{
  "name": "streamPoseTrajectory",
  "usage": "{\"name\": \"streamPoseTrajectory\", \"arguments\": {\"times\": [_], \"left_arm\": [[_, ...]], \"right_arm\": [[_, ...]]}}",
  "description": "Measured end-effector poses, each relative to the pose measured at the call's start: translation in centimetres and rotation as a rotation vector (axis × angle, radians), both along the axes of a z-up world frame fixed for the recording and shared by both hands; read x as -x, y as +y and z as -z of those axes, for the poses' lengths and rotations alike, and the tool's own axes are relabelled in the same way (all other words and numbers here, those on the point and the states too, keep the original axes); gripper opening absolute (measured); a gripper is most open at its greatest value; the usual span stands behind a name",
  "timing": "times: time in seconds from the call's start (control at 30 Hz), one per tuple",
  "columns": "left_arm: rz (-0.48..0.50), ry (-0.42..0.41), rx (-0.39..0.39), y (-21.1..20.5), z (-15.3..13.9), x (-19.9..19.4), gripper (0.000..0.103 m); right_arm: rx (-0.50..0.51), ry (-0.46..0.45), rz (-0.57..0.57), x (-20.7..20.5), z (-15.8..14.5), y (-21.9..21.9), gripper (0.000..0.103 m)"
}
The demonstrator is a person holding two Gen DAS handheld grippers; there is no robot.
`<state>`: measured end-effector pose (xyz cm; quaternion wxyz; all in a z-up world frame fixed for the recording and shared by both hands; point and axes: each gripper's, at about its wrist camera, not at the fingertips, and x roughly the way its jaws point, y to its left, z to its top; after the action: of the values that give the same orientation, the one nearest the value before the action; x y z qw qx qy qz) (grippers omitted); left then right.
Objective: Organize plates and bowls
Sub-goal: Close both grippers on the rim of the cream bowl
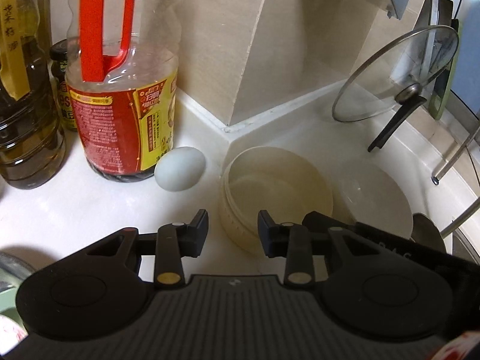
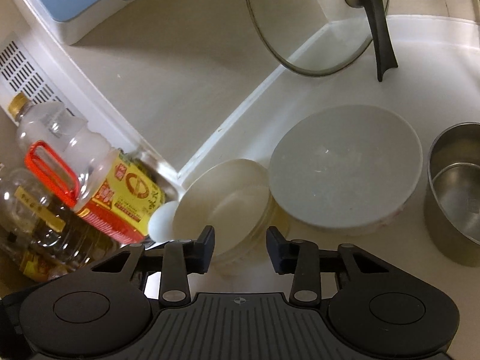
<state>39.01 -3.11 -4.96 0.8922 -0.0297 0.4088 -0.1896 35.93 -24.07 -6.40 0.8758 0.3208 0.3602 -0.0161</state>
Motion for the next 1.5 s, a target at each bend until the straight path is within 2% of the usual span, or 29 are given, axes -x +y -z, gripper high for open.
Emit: {"name": "streamPoseTrajectory", "arguments": {"times": [0.2,0.33,0.43,0.53,0.73,1.1,1.23,1.5], "left_arm": [[0.014,0.008,-0.002,-0.8,0.5,-1.5,0.031],[0.028,0.014,-0.004,-1.3,1.0,-2.0,0.029],[0.037,0.022,-0.008,-1.5,1.4,-2.2,0.024],[0.044,0.014,-0.014,-1.5,1.5,-2.0,0.024],[0.056,0.016,0.004,-0.8,0.9,-0.9,0.017],[0.046,0.058,0.033,1.2,0.5,2.0,0.017],[0.030,0.040,0.012,1.2,0.4,1.8,0.017],[0.039,0.023,-0.021,0.2,0.9,0.5,0.017]], "right_arm": [[0.023,0.007,0.026,-0.9,0.5,0.2,0.033],[0.039,0.029,0.037,-1.4,0.7,0.0,0.024],[0.046,0.031,0.038,-1.4,0.7,0.1,0.024],[0.049,0.034,0.036,-1.4,0.7,0.1,0.023],[0.050,0.049,0.004,-1.0,0.4,0.1,0.023],[0.026,0.089,-0.066,1.6,-0.2,0.2,0.023],[0.064,0.076,-0.040,2.0,-0.6,0.0,0.024],[0.042,0.055,-0.017,0.8,0.2,-0.6,0.024]]}}
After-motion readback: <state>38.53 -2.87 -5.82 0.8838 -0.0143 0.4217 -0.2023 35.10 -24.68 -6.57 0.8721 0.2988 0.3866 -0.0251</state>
